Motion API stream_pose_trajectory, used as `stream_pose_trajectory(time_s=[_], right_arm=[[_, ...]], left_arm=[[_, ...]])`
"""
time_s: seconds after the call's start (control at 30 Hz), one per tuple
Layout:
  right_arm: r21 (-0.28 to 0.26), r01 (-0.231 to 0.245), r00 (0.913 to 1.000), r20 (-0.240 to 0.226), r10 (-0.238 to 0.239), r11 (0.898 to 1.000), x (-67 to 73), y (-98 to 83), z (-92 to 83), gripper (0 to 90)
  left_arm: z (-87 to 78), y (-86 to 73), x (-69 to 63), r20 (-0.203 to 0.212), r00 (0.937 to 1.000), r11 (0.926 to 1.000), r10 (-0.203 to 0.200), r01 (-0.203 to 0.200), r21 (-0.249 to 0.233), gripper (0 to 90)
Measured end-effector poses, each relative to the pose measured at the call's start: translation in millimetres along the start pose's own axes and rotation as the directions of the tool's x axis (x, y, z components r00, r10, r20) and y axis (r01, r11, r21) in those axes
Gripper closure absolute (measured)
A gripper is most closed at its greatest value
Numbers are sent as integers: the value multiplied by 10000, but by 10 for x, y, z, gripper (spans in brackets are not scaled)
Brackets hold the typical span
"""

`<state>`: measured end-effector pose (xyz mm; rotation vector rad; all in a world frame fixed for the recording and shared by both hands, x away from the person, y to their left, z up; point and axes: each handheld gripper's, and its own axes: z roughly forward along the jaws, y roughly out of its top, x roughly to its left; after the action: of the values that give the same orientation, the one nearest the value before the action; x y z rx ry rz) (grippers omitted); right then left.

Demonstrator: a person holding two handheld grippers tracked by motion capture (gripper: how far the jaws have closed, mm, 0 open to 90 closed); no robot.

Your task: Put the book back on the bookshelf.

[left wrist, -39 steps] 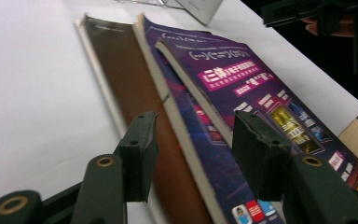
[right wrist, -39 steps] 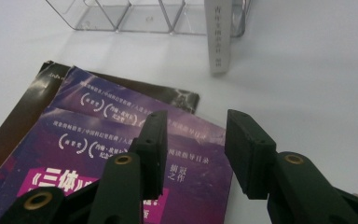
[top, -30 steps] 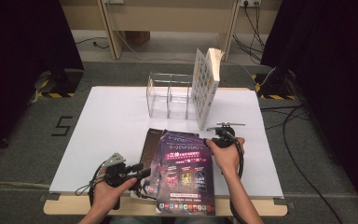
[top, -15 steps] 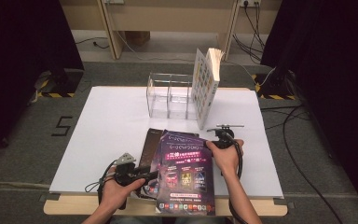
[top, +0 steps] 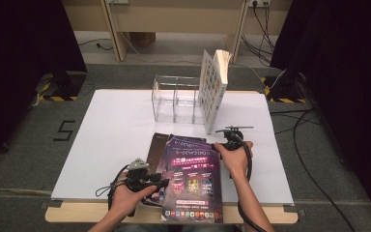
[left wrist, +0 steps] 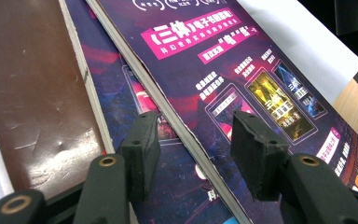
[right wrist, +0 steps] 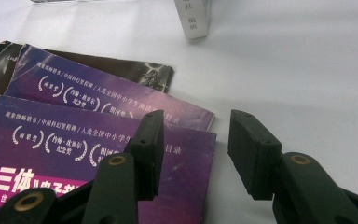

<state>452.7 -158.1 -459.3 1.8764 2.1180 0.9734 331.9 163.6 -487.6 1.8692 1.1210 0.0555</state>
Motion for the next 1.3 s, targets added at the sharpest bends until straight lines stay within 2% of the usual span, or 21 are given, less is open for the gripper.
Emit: stream_pose_trajectory(time_s=[0.13, 0.5, 0.57, 0.7, 0.77, 0.9, 1.07, 1.23, 1.3], right_arm=[[30, 111, 9999, -130, -110, 9999, 7, 35, 42, 562], [239, -93, 9994, -316, 101, 9997, -3, 68, 105, 557], [219, -3, 9993, -367, 11, 9998, -16, 66, 114, 556], [318, -107, 9991, -406, 120, 9994, -19, 55, 114, 557], [308, 38, 9994, -333, -27, 9995, -25, 43, 124, 554], [234, -128, 9984, -550, 141, 9996, -42, 17, 129, 553], [250, -401, 9965, -727, 419, 9989, -58, -10, 126, 551], [184, -462, 9958, -781, 475, 9988, -60, -31, 121, 551], [170, -332, 9965, -762, 344, 9993, -59, -31, 118, 552]], left_arm=[[11, 1, -7, 52, 10000, 10000, 20, -21, 77, 511], [33, 20, -11, 165, 9999, 9998, 21, -25, 218, 509], [35, 24, -16, 132, 9999, 9997, 68, -71, 254, 510], [44, 29, -26, 88, 9998, 9994, 161, -163, 309, 516], [50, 29, -35, 71, 9997, 9991, 251, -253, 332, 516], [69, 33, -56, 100, 9994, 9988, 334, -337, 368, 531], [82, 45, -80, -75, 9986, 9974, 525, -521, 501, 554], [89, 57, -85, -274, 9976, 9964, 629, -612, 587, 604], [93, 62, -91, -346, 9972, 9960, 659, -637, 622, 620]])
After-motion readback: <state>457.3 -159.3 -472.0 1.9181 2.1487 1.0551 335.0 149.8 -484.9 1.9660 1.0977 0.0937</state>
